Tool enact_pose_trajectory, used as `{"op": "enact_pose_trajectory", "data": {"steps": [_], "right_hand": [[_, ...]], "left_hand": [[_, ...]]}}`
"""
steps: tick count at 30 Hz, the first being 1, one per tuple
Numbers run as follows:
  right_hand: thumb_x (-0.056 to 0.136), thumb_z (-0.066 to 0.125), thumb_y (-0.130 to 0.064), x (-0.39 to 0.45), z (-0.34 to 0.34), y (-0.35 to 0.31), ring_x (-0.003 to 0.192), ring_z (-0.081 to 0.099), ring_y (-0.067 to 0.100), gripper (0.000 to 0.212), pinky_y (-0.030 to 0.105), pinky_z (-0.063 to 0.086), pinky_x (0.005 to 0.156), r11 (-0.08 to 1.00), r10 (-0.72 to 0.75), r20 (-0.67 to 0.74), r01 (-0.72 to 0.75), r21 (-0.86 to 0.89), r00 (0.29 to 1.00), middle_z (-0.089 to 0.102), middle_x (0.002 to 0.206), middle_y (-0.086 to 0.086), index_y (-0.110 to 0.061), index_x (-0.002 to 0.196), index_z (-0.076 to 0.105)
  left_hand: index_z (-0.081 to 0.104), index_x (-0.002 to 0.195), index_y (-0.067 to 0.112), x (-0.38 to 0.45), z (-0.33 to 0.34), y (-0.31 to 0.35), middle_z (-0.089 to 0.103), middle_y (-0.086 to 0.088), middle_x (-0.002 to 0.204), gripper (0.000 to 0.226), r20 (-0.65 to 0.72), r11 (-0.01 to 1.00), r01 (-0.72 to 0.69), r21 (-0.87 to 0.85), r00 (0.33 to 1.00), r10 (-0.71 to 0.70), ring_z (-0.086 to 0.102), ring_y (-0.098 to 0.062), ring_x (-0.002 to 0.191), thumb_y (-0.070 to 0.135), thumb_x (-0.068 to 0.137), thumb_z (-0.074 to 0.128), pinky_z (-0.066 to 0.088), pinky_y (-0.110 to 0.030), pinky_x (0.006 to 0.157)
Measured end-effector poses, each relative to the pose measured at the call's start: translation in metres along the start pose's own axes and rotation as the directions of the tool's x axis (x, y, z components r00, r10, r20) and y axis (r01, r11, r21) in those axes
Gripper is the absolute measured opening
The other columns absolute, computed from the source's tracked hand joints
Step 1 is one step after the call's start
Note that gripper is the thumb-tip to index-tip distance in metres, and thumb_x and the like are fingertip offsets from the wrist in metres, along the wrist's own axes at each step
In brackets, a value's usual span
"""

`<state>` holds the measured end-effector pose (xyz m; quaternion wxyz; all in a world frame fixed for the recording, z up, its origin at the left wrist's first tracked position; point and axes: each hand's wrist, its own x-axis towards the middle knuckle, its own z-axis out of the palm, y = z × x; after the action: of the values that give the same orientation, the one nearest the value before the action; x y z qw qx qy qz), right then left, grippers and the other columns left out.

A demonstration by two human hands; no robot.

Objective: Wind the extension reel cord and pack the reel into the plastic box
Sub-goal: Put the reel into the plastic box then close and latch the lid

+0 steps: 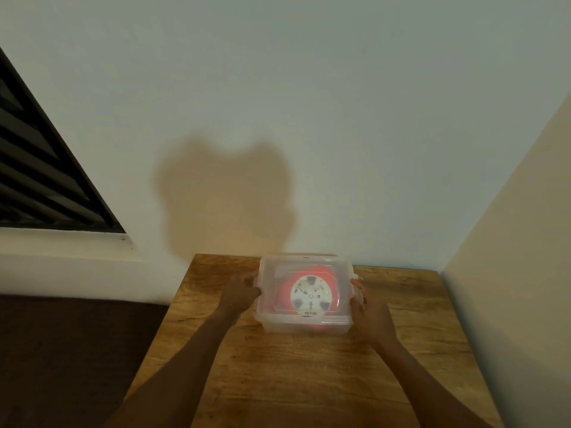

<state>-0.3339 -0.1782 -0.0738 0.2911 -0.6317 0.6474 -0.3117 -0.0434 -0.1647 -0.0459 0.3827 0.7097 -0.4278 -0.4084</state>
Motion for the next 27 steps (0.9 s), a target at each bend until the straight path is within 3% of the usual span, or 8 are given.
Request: {"op": "enact_pose_trajectory", "data": {"steps": [3, 7, 9, 12, 14, 16, 23, 27], "right_hand": [[0.100, 0.051, -0.038, 0.013, -0.017, 0.000, 0.107, 0.066, 0.019, 0.042, 0.034, 0.057, 0.083, 0.989, -0.061, 0.128, 0.077, -0.127, 0.990, 0.063, 0.132, 0.000, -0.025, 0.139, 0.049], [0.096, 0.060, -0.032, 0.024, -0.027, -0.003, 0.107, 0.066, 0.022, 0.043, 0.037, 0.056, 0.083, 0.989, -0.021, 0.169, 0.045, -0.142, 0.985, 0.062, 0.133, 0.003, -0.022, 0.137, 0.050], [0.096, 0.061, -0.028, 0.016, -0.020, -0.002, 0.102, 0.068, 0.022, 0.043, 0.037, 0.059, 0.078, 0.998, -0.003, 0.122, 0.011, -0.067, 0.993, 0.062, 0.132, 0.004, -0.021, 0.137, 0.050], [0.094, 0.065, -0.022, 0.002, -0.012, 0.001, 0.089, 0.069, 0.016, 0.041, 0.035, 0.063, 0.068, 0.992, 0.036, 0.038, -0.040, 0.119, 0.999, 0.065, 0.127, 0.005, -0.020, 0.134, 0.054], [0.092, 0.068, -0.018, -0.006, -0.010, 0.004, 0.078, 0.065, 0.004, 0.039, 0.019, 0.056, 0.052, 0.980, 0.066, -0.006, -0.064, 0.187, 0.998, 0.064, 0.123, 0.001, -0.023, 0.129, 0.057], [0.089, 0.071, -0.017, -0.014, -0.008, 0.007, 0.074, 0.063, 0.000, 0.038, 0.014, 0.050, 0.044, 0.964, 0.092, -0.016, -0.085, 0.252, 0.996, 0.062, 0.118, -0.003, -0.028, 0.123, 0.058], [0.088, 0.072, -0.017, -0.029, -0.004, 0.011, 0.083, 0.068, 0.008, 0.038, 0.021, 0.055, 0.048, 0.925, 0.140, -0.012, -0.126, 0.359, 0.990, 0.061, 0.115, -0.008, -0.031, 0.121, 0.057], [0.089, 0.071, -0.015, -0.040, -0.001, 0.016, 0.084, 0.069, 0.007, 0.038, 0.023, 0.057, 0.050, 0.911, 0.143, -0.008, -0.128, 0.393, 0.990, 0.064, 0.115, -0.006, -0.032, 0.120, 0.058]], "left_hand": [[0.078, 0.110, -0.004, 0.007, -0.008, 0.008, 0.077, -0.023, 0.106, 0.032, 0.034, 0.996, 0.011, 0.085, 0.999, -0.014, 0.074, -0.037, 0.095, -0.011, 0.079, 0.077, 0.063, -0.050, 0.083], [0.080, 0.106, 0.002, 0.006, -0.010, 0.011, 0.079, -0.016, 0.099, 0.032, 0.028, 0.995, 0.013, 0.101, 0.999, -0.016, 0.076, -0.036, 0.090, -0.010, 0.076, 0.080, 0.065, -0.045, 0.076], [0.080, 0.109, 0.009, 0.004, -0.009, 0.005, 0.079, -0.009, 0.096, 0.035, 0.007, 0.997, 0.061, 0.035, 0.998, -0.062, 0.077, -0.027, 0.084, -0.006, 0.077, 0.082, 0.067, -0.044, 0.070], [0.078, 0.118, 0.012, 0.000, -0.007, 0.001, 0.077, 0.000, 0.092, 0.045, 0.004, 0.993, 0.101, -0.065, 0.995, -0.101, 0.076, -0.014, 0.074, -0.006, 0.078, 0.083, 0.063, -0.030, 0.053], [0.077, 0.121, 0.012, -0.001, -0.009, 0.001, 0.076, -0.001, 0.096, 0.048, 0.016, 0.991, 0.108, -0.073, 0.994, -0.107, 0.075, -0.016, 0.078, -0.008, 0.078, 0.083, 0.061, -0.026, 0.050], [0.076, 0.123, 0.011, -0.001, -0.011, -0.001, 0.077, -0.005, 0.102, 0.049, 0.042, 0.990, 0.114, -0.077, 0.993, -0.111, 0.076, -0.021, 0.084, -0.007, 0.079, 0.082, 0.061, -0.027, 0.051], [0.078, 0.116, 0.017, -0.012, -0.011, -0.011, 0.078, -0.003, 0.101, 0.041, 0.028, 0.990, 0.110, -0.090, 0.994, -0.108, 0.076, -0.017, 0.083, -0.006, 0.082, 0.080, 0.061, -0.027, 0.052], [0.074, 0.124, 0.014, -0.017, -0.010, -0.021, 0.074, 0.004, 0.100, 0.049, 0.024, 0.992, 0.095, -0.078, 0.995, -0.093, 0.074, -0.013, 0.084, -0.008, 0.081, 0.079, 0.061, -0.025, 0.051]]}}
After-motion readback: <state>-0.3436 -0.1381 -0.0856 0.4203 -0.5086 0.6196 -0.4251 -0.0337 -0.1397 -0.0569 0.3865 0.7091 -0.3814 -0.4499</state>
